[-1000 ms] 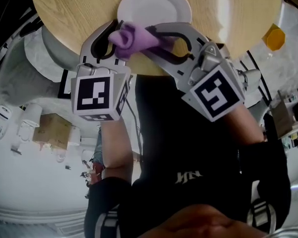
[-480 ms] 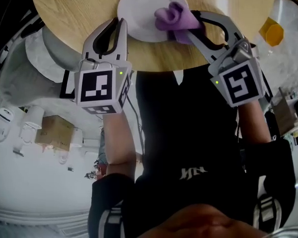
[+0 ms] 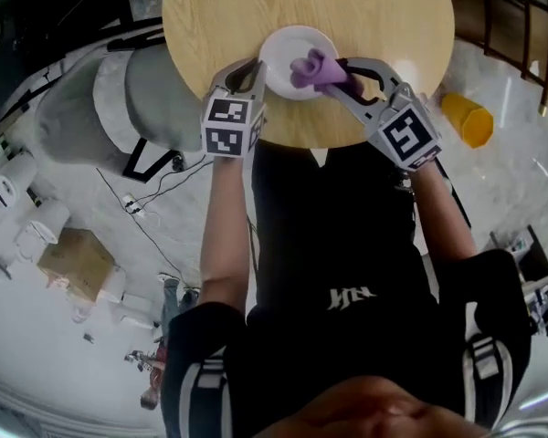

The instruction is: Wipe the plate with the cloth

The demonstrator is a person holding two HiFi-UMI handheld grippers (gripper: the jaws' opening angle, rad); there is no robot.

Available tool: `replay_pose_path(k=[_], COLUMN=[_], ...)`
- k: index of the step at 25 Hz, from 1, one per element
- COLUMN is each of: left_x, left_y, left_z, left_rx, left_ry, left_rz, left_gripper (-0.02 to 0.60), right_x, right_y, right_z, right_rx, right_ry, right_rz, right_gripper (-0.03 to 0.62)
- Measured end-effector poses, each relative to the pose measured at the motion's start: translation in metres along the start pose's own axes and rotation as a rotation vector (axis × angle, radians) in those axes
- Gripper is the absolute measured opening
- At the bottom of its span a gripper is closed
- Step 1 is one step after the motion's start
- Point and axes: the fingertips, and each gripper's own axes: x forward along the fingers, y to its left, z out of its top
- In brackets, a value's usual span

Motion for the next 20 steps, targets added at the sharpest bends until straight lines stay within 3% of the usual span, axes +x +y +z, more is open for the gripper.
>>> replay_pose_path(k=[5,7,9,11,13,17,20], left_x=[-0.034,-0.054,-0.084,-0.116,-0.151,-0.220,-0.248], left_y=[0.015,0.020,0.011,0.005,0.004,-0.012,-0.024], left_z=[0.038,0.067,0.088,0.099,0.112,0.139,0.148], left_rx=[0.028,0.068,0.081,0.036,-0.024,-0.106,-0.056], left_ry=[-0.152,-0.217,-0.281,-0.344,-0.446,-0.672,-0.728], left_rz=[0.028,0.040,0.028,0.020,0.006,-0.133,-0.217], left_gripper=[0.022,0.006,0.006,0.005,0.005,0.005,0.005], right_x=[-0.036,-0.051,-0.073,-0.100,-0.128,-0.186,-0.246], right_y=[0.016,0.010,0.013,0.019,0.015,0.000,-0.014], right_z=[0.063,0.091,0.117,0.144,0.173,0.210,0.224], right_rx=[-0.148,-0.219,-0.262,-0.272,-0.209,-0.032,-0.004], right_ry=[-0.204,-0.279,-0.347,-0.444,-0.581,-0.816,-1.015], right_rz=[0.257,0.298,0.309,0.300,0.277,0.258,0.166], right_gripper=[0.101,0.100,0.101,0.100,0.101,0.103,0.103])
